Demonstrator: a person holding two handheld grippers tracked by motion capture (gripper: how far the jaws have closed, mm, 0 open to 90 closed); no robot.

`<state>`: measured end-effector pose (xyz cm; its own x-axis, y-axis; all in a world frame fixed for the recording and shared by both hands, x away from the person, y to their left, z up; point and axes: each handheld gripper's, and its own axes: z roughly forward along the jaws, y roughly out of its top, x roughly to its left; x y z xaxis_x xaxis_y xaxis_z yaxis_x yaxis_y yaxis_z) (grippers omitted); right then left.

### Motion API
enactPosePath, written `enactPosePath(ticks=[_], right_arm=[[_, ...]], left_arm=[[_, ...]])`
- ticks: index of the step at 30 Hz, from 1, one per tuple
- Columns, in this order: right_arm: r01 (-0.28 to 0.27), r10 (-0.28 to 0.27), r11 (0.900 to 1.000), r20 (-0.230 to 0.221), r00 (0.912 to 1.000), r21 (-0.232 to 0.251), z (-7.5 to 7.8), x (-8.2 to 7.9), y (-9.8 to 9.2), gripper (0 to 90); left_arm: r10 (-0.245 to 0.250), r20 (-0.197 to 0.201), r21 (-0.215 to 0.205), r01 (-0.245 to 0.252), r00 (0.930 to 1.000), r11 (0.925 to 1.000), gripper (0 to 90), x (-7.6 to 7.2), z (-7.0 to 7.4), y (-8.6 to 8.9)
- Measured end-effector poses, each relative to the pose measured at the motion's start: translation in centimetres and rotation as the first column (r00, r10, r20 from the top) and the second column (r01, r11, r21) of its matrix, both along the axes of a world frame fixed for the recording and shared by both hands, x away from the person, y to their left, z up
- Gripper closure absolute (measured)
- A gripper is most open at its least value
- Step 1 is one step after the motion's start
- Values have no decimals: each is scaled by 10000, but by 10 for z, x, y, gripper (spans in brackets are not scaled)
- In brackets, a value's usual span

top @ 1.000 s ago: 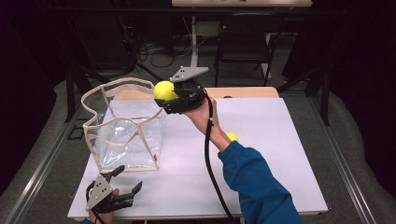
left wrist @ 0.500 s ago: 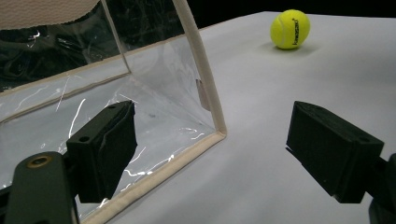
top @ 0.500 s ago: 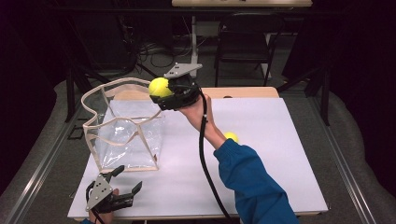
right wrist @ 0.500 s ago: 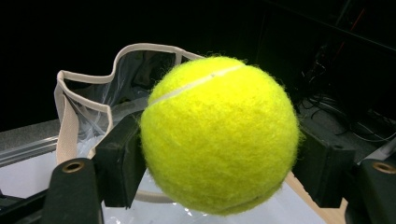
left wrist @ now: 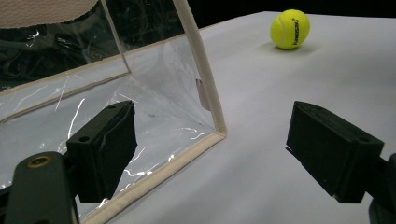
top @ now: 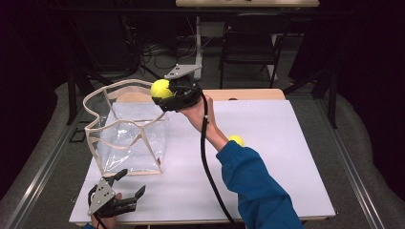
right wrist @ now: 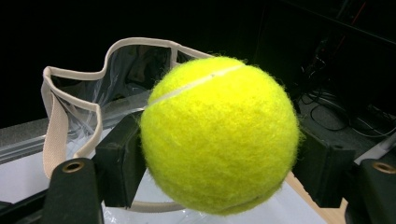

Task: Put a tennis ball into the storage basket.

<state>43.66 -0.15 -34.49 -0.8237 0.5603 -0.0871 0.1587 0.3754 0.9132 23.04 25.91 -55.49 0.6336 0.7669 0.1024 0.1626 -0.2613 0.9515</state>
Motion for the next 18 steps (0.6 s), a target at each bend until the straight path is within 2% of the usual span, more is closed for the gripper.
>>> enactPosePath(ticks=[18], right_arm=[[4,-8,9998,-154,9999,-218,-6,7,18,262]], left_arm=[[7,13,-37,-7,10000,10000,158,0,0,0]])
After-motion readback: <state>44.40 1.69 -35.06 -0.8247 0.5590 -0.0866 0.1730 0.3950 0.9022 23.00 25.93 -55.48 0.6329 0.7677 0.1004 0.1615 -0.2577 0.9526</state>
